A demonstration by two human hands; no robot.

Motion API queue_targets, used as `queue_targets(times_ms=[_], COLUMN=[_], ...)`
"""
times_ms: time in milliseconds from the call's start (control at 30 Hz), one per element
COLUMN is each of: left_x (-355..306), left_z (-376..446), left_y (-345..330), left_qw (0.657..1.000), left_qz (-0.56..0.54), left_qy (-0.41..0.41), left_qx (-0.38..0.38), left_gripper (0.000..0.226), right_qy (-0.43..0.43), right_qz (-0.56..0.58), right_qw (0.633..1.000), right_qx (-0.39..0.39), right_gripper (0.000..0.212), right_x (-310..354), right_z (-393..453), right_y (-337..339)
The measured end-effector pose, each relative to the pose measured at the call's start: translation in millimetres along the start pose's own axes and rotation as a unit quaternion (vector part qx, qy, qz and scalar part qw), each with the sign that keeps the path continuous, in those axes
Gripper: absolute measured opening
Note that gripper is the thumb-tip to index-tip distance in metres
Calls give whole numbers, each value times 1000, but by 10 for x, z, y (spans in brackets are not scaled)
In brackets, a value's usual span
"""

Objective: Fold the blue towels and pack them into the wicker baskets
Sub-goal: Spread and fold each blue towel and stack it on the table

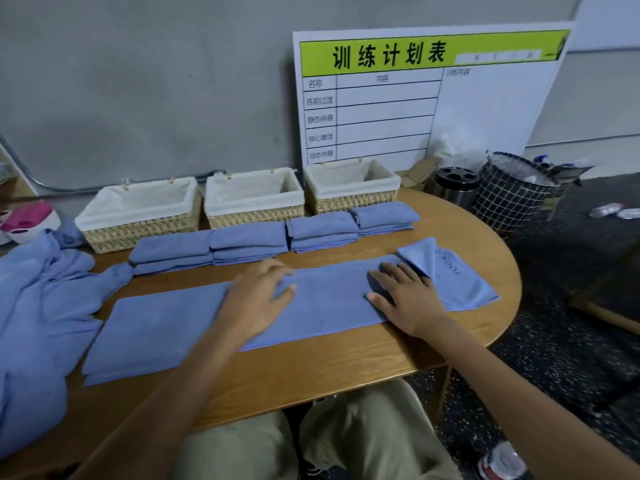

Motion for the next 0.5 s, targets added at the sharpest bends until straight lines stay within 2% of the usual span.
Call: queue_targets(times_ms=[67,133,267,400,500], left_x=[-581,-1044,-1669,-2103,-2384], left_z=[273,569,1097,1454,1608], left_y=[-402,-799,-1337,-1630,-1810], left_qw=[995,987,974,955,941], left_qz=[-92,-133,-136,-189,-211], left_qy=[-32,-71,-161,-194,-220], left_qx=[27,60,82,122,146], left_gripper=[30,26,28,31,33], right_qy=[-8,-8,-21,-51,-89], right_qz=[5,1,11,40,116], right_qw=[1000,999,995,985,964], right_qx=[-6,-41,-93,-161,-221], right_gripper=[61,69,51,42,33], right_x=[-114,-227,-530,-870,-1197], right_z=[-52,-147,-330,-381,-360], right_y=[36,104,227,368,449])
Point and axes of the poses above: each hand's wrist, its own z-axis towards the middle knuckle, its own y-axis out of the back of the hand, x = y × z, the point moved 9 cm from there along z, towards the middle knuckle, and after that the axes turned 11 degrees about -x, right-handed, at the moved point
